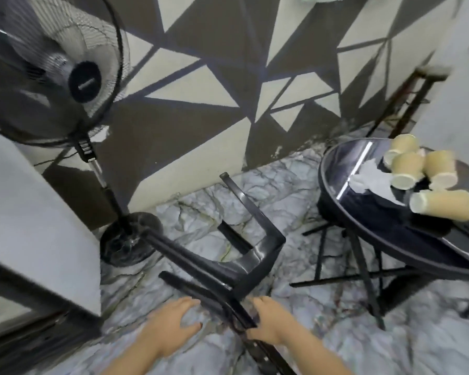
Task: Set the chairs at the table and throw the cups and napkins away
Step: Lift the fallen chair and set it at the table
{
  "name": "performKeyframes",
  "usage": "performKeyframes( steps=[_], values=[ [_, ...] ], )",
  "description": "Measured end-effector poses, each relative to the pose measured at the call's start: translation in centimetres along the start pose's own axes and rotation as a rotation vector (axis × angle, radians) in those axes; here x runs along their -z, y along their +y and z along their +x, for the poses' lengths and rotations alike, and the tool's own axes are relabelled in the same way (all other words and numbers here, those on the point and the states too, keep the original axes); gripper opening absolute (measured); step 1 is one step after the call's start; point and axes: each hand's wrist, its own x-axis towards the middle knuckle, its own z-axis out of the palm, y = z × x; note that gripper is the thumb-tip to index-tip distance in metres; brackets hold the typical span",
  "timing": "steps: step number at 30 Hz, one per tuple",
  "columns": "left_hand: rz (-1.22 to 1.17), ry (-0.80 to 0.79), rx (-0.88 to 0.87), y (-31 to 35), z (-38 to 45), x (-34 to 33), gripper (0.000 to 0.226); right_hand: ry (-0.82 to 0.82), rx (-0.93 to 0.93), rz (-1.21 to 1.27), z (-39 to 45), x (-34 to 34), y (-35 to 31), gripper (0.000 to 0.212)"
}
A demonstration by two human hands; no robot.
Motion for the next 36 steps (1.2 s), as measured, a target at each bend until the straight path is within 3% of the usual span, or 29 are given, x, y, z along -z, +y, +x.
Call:
performKeyframes(
  steps=[9,20,30,36],
  values=[
    [0.133,-0.175,-0.246,5.4,9.7,-0.1,0.056,0.155,-0.290,0.270,-3.3,-0.7,6.9,0.086],
    [0.216,-0.481,-0.501,8.8,17.3,-2.2,0.053,0.220,-0.559,0.523,-4.0,-5.9,8.0,0.084],
    [0.235,-0.624,-0.462,4.0,21.3,-12.9,0.055,0.155,-0.597,0.731,2.9,-16.7,12.1,0.083],
    [0.296,-0.583,-0.546,2.5,24.8,-20.2,0.057,0.336,-0.619,0.702,6.6,-22.7,16.7,0.078]
  ],
)
